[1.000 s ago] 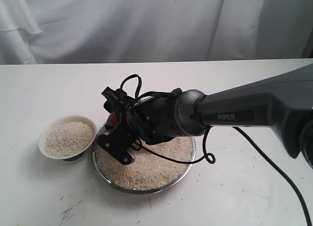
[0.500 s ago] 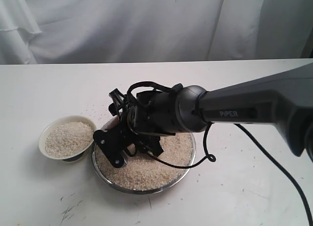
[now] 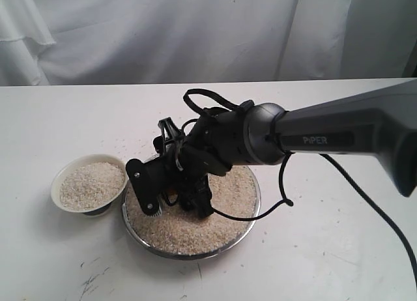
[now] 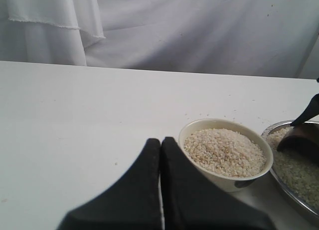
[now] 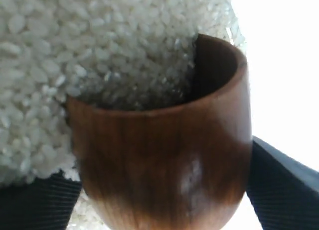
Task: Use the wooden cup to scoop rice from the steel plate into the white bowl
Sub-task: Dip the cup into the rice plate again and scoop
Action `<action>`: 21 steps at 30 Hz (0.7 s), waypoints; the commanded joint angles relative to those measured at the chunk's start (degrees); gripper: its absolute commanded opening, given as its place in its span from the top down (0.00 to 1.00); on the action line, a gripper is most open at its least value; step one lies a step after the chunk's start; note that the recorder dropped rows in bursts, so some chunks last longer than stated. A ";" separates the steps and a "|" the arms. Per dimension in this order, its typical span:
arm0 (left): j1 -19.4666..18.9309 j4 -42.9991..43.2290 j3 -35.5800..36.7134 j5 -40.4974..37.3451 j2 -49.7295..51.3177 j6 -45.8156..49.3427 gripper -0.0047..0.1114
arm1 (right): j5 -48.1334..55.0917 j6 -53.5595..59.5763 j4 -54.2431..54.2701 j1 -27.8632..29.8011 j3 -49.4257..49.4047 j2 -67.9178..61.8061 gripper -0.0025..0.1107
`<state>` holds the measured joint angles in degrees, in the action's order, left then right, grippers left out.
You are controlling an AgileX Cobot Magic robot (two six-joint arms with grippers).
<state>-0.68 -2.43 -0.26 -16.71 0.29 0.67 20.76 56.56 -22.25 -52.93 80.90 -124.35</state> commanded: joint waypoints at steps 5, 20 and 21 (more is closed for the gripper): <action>0.09 -0.04 0.26 0.36 -0.29 -0.18 0.96 | 7.15 7.38 16.91 1.09 -1.11 -1.10 0.98; 0.09 -0.04 0.26 0.36 -0.29 -0.18 0.96 | 9.92 11.86 26.71 5.84 -1.11 0.46 0.98; 0.09 -0.04 0.26 0.36 -0.29 -0.18 0.96 | 9.92 12.59 27.62 6.10 -1.11 0.89 0.98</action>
<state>-0.68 -2.43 -0.26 -16.71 0.29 0.67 24.61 66.64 2.75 -47.72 81.01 -123.40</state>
